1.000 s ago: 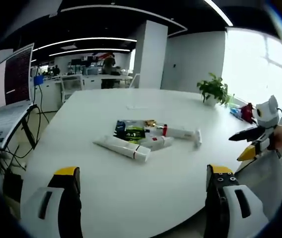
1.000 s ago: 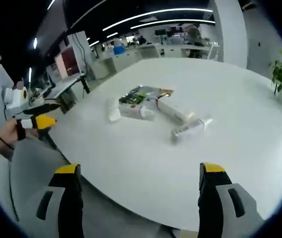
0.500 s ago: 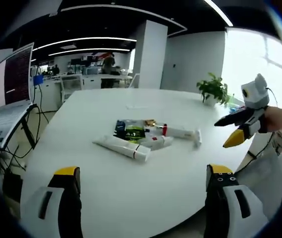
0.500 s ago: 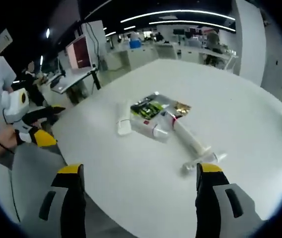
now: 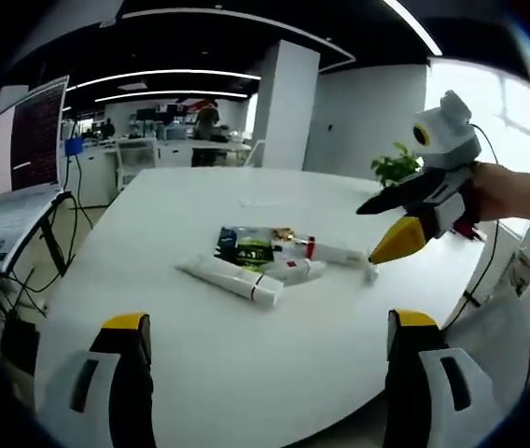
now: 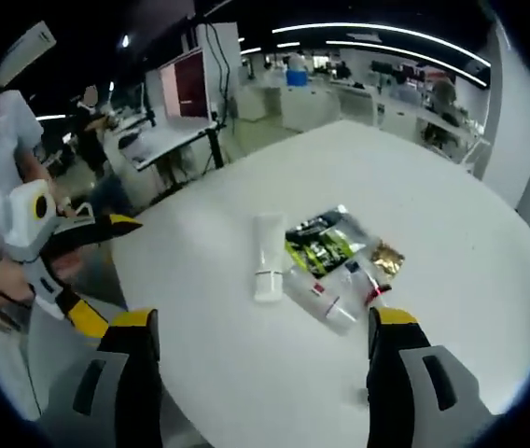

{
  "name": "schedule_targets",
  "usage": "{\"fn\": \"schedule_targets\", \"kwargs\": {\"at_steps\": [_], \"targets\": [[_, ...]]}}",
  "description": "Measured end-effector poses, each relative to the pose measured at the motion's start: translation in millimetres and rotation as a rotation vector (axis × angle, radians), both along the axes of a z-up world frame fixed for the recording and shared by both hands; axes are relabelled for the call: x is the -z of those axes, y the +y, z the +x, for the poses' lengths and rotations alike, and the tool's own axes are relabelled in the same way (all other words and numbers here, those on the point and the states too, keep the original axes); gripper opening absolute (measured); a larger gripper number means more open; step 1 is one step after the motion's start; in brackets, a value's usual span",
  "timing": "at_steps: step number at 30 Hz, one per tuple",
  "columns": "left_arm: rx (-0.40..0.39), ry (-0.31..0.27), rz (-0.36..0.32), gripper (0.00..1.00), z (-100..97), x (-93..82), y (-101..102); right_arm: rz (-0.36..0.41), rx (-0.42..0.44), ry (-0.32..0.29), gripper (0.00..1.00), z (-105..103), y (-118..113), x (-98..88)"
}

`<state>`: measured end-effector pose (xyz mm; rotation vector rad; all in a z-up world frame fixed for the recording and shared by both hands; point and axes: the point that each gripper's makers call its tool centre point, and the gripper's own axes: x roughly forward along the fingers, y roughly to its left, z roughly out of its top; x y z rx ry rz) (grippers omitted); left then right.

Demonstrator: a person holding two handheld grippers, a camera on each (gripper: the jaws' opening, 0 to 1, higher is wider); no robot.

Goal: Arrange the skincare products in the storage area until every visible bottle or jar stands upright without overlapping.

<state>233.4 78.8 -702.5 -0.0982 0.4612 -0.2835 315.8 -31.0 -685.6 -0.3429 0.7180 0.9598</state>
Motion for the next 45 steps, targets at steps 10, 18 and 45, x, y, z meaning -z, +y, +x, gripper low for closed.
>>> {"fn": "schedule_targets", "kwargs": {"at_steps": [10,18,45], "targets": [[-0.015,-0.001,-0.02,0.98,0.2,-1.8,1.5,-0.057,-0.045,0.033,0.89,19.2,39.0,9.3],[-0.028,0.007,-0.034,0.98,0.5,-0.3,2.4,-0.09,-0.054,0.063,0.88,29.9,47.6,20.0],[-0.038,0.02,-0.03,0.98,2.4,3.9,5.7,-0.24,-0.117,0.155,0.8,71.0,101.1,62.1]]}}
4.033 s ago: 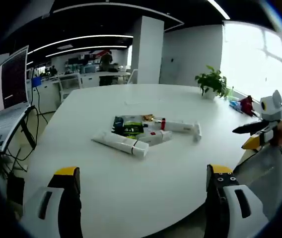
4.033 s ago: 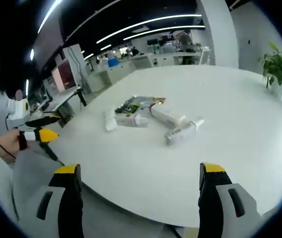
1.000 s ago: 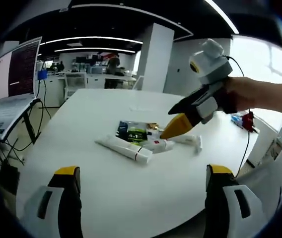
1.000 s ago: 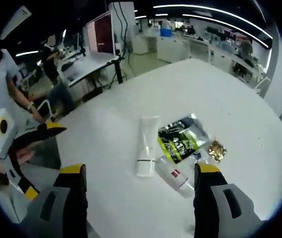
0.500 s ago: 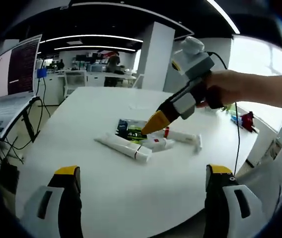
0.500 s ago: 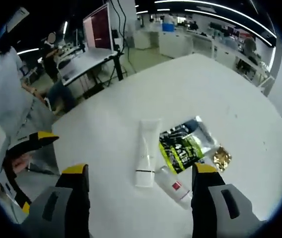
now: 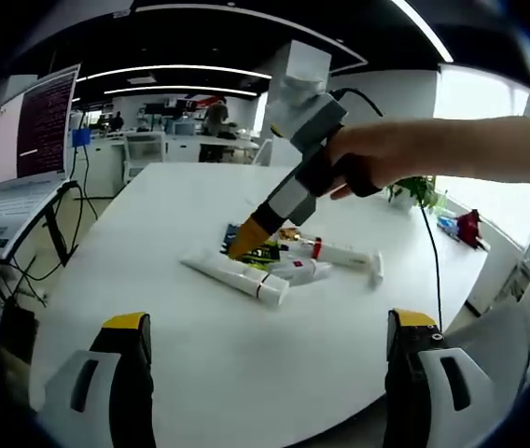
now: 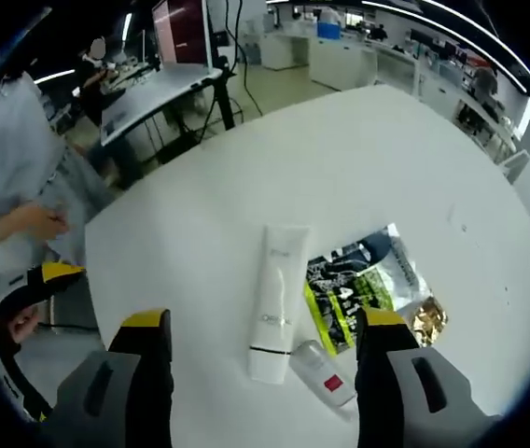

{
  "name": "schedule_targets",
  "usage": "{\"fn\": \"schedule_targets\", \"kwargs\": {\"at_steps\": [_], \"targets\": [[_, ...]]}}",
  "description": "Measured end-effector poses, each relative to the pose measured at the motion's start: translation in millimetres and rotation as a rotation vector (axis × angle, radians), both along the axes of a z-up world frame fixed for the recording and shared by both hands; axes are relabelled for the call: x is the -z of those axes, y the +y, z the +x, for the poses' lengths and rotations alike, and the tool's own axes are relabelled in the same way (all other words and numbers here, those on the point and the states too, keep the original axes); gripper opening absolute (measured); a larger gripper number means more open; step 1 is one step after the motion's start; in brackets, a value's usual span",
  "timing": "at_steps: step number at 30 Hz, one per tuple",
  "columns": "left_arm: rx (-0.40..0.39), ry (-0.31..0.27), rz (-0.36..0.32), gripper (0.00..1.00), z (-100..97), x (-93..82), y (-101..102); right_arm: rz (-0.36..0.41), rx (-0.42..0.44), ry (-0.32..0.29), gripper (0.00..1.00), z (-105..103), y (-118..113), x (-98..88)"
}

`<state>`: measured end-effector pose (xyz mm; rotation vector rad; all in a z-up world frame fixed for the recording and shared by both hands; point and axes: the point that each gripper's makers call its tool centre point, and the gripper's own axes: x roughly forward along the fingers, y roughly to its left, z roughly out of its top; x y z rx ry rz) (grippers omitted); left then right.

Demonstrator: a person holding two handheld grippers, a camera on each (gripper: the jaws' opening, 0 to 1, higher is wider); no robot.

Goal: Arrange the skincare products in the storage area until every visible bottle or jar stands upright without overlapping.

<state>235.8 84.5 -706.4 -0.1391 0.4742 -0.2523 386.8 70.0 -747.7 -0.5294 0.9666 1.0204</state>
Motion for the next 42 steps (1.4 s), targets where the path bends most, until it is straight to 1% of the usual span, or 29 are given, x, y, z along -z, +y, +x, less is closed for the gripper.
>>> {"fn": "schedule_targets", "kwargs": {"at_steps": [2,4,8,10,12,14,19,22,25,26,28,31,34,36,38,42], "targets": [[-0.007,0.001,-0.004,0.98,0.5,0.5,2.5,-0.037,-0.005,0.013,0.8,-1.3,-2.7,7.5],[-0.011,0.002,-0.009,0.98,0.6,0.8,3.3,-0.051,-0.01,0.016,0.79,6.2,1.8,15.9],[-0.02,0.005,-0.014,0.98,1.6,1.9,4.9,-0.079,-0.018,0.024,0.78,7.4,3.9,22.6],[-0.021,0.006,-0.014,0.98,2.1,2.4,5.2,-0.088,-0.019,0.029,0.77,6.7,6.0,23.9],[-0.022,0.009,-0.017,0.98,2.6,3.1,5.1,-0.098,-0.024,0.031,0.76,9.4,10.9,30.7],[-0.023,0.014,-0.018,0.98,2.9,4.2,5.6,-0.103,-0.024,0.034,0.75,9.8,11.5,31.7],[-0.022,0.021,-0.023,0.97,3.5,5.6,6.3,-0.132,-0.04,0.035,0.72,17.4,21.7,49.5],[-0.016,0.024,-0.014,0.97,3.4,6.5,5.2,-0.142,-0.032,0.061,0.7,22.5,27.8,61.0],[-0.012,0.028,-0.009,0.98,4.0,7.4,5.4,-0.158,-0.034,0.067,0.69,22.7,27.7,66.5],[-0.011,0.029,-0.006,0.98,4.4,8.3,5.8,-0.165,-0.035,0.066,0.68,23.7,27.6,68.2],[-0.015,0.03,-0.006,0.98,5.1,9.3,6.7,-0.17,-0.033,0.067,0.66,23.6,23.1,65.3],[-0.022,0.038,-0.016,0.98,6.4,12.3,8.2,-0.169,-0.025,0.048,0.63,27.4,24.1,64.6],[-0.029,0.041,-0.022,0.98,6.6,12.8,9.0,-0.186,-0.028,0.06,0.64,27.5,24.1,69.4],[-0.033,0.039,-0.025,0.98,6.8,12.1,8.9,-0.195,-0.033,0.057,0.63,30.1,25.7,74.5],[-0.035,0.039,-0.027,0.98,6.9,12.0,8.5,-0.203,-0.039,0.051,0.61,32.3,27.2,75.2],[-0.037,0.044,-0.03,0.98,7.5,13.6,9.0,-0.21,-0.06,0.046,0.52,33.0,29.7,75.2]]}}
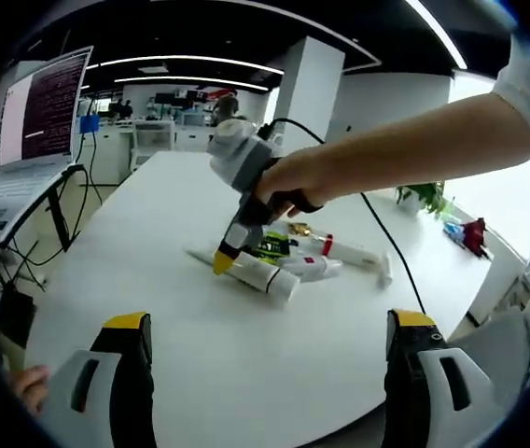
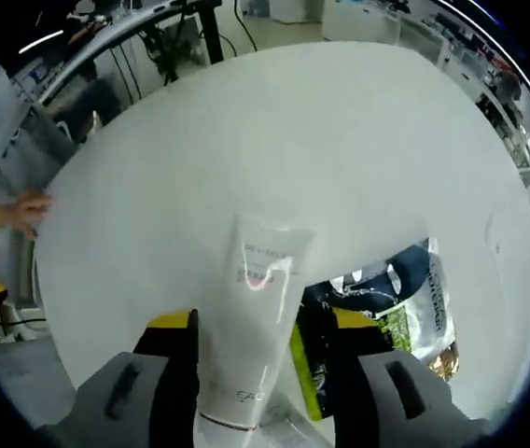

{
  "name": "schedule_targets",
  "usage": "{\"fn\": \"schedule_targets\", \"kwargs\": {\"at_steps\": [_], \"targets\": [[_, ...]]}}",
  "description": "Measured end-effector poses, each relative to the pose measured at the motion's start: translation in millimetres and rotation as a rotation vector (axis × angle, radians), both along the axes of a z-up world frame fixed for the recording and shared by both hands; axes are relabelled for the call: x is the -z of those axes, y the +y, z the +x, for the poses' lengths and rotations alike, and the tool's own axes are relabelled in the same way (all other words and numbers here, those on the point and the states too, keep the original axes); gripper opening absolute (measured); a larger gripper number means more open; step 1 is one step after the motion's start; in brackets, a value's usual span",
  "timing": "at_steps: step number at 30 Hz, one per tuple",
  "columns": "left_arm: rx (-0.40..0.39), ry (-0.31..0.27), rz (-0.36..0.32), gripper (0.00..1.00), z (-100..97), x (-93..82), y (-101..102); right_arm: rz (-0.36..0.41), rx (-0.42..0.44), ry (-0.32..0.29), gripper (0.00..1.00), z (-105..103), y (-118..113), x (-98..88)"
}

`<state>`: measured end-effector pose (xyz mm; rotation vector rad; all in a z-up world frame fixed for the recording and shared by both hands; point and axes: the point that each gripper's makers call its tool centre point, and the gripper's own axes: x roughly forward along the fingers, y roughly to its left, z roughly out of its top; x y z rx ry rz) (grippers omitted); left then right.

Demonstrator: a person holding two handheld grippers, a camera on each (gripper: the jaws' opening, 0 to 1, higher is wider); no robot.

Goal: Arrange the skincare products in the storage area until every visible bottle or jar stands upright without overlapping.

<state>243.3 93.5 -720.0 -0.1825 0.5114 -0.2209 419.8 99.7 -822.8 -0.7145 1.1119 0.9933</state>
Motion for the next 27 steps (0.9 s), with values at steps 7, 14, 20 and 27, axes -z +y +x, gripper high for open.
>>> {"fn": "schedule_targets", "kwargs": {"at_steps": [7,14,20,27], "targets": [[-0.004,-0.004,-0.001,0.98,0.5,0.2,1.9,-0.029,-0.019,-0.005,0.43,1.7,0.5,4.3],[-0.011,-0.007,-0.005,0.97,0.8,-0.1,3.6,-0.034,-0.035,-0.018,0.39,0.7,0.9,3.6],[-0.007,-0.004,-0.002,0.97,0.8,0.6,3.2,0.017,-0.068,-0.047,0.36,3.7,2.6,4.3],[-0.016,-0.003,-0.017,0.97,0.8,-0.1,4.4,0.08,0.006,-0.052,0.31,5.6,5.7,5.0]]}}
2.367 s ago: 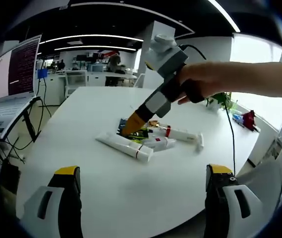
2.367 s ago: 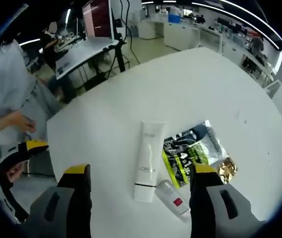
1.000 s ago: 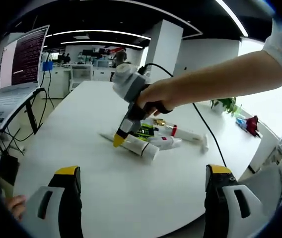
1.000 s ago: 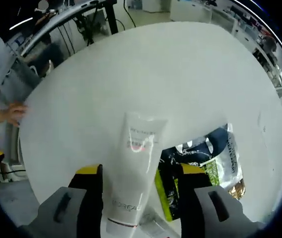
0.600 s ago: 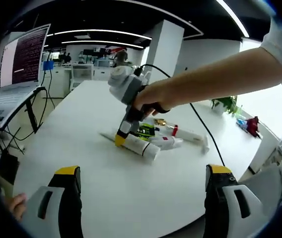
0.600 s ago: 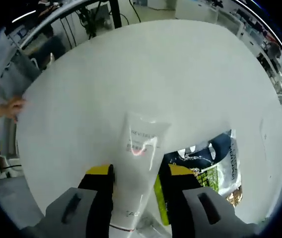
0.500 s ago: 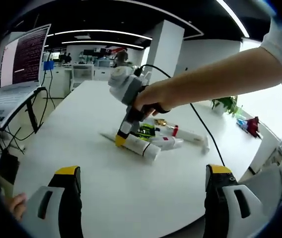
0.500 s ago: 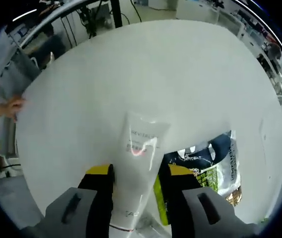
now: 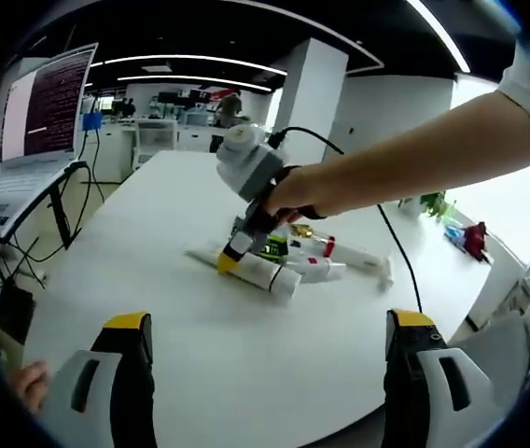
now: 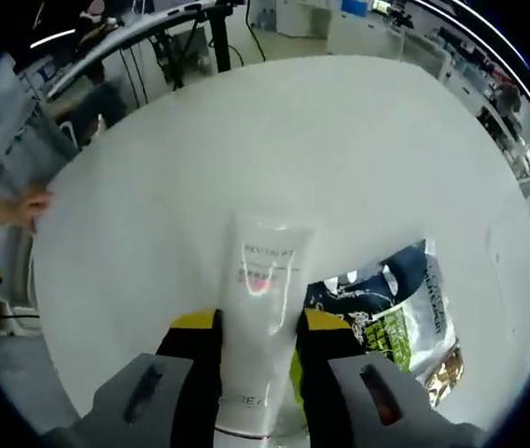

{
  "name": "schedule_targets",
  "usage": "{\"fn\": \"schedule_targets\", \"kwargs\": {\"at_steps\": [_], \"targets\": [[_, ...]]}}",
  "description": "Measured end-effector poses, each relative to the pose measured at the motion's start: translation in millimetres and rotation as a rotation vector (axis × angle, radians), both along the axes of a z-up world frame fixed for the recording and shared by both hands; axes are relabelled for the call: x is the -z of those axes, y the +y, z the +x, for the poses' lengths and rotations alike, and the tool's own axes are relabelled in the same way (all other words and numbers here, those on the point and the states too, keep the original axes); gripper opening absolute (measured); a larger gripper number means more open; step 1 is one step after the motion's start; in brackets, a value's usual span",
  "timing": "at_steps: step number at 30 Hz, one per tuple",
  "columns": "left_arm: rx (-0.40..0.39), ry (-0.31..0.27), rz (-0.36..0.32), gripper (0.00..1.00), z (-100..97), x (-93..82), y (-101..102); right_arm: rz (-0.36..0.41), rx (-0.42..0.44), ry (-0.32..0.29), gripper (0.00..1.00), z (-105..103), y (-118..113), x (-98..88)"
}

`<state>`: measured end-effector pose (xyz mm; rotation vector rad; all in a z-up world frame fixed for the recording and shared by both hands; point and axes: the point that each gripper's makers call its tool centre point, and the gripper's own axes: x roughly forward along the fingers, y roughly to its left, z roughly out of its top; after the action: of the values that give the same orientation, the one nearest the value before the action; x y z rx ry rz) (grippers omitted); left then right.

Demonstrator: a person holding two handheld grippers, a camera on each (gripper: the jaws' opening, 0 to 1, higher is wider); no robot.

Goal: Arrange the skincare products in the storage area until every visible bottle or jar stands upright without overlapping.

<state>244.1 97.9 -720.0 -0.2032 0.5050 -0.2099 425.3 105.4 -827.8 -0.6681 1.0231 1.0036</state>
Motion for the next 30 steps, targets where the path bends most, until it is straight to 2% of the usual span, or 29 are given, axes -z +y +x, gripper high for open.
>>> {"fn": "schedule_targets", "kwargs": {"at_steps": [4,10,12,13,15,16,17,19,21,22,24,30], "targets": [[-0.015,0.0,-0.028,0.97,0.8,-1.1,2.4,0.042,-0.02,-0.029,0.3,-3.9,3.0,-11.9],[0.003,0.001,-0.065,0.95,-0.8,-7.6,-3.3,0.198,-0.027,-0.09,0.29,-7.9,9.6,-41.7],[0.007,-0.001,-0.079,0.95,-2.0,-11.1,-2.8,0.237,-0.008,-0.1,0.28,-14.2,4.4,-50.0],[0.01,-0.002,-0.08,0.96,-2.6,-12.7,-2.6,0.28,-0.002,-0.12,0.28,-19.2,2.6,-57.9],[0.01,-0.003,-0.081,0.95,-3.9,-14.7,-0.8,0.295,0.005,-0.124,0.28,-26.2,-2.9,-63.3],[0.009,-0.001,-0.091,0.95,-4.8,-15.9,0.6,0.356,-0.011,-0.16,0.28,-33.2,-2.3,-73.0],[0.001,0.0,-0.115,0.95,-4.8,-19.7,-0.9,0.361,0.011,-0.161,0.28,-36.8,-6.8,-74.9],[-0.001,-0.006,-0.14,0.95,-5.9,-25.0,0.5,0.422,-0.011,-0.214,0.28,-48.5,-11.1,-85.5],[0.001,-0.006,-0.146,0.95,-7.4,-30.6,-1.7,0.414,0.002,-0.226,0.28,-57.6,-21.6,-84.1],[0.004,-0.008,-0.15,0.95,-7.9,-32.8,-2.9,0.461,-0.007,-0.257,0.28,-58.4,-21.3,-88.3],[0.012,-0.012,-0.154,0.95,-8.8,-36.6,-6.0,0.465,0.022,-0.247,0.28,-66.0,-30.5,-88.5],[0.035,-0.022,-0.156,0.93,-5.3,-46.0,-17.7,0.514,0.041,-0.296,0.28,-85.6,-49.3,-97.4]]}}
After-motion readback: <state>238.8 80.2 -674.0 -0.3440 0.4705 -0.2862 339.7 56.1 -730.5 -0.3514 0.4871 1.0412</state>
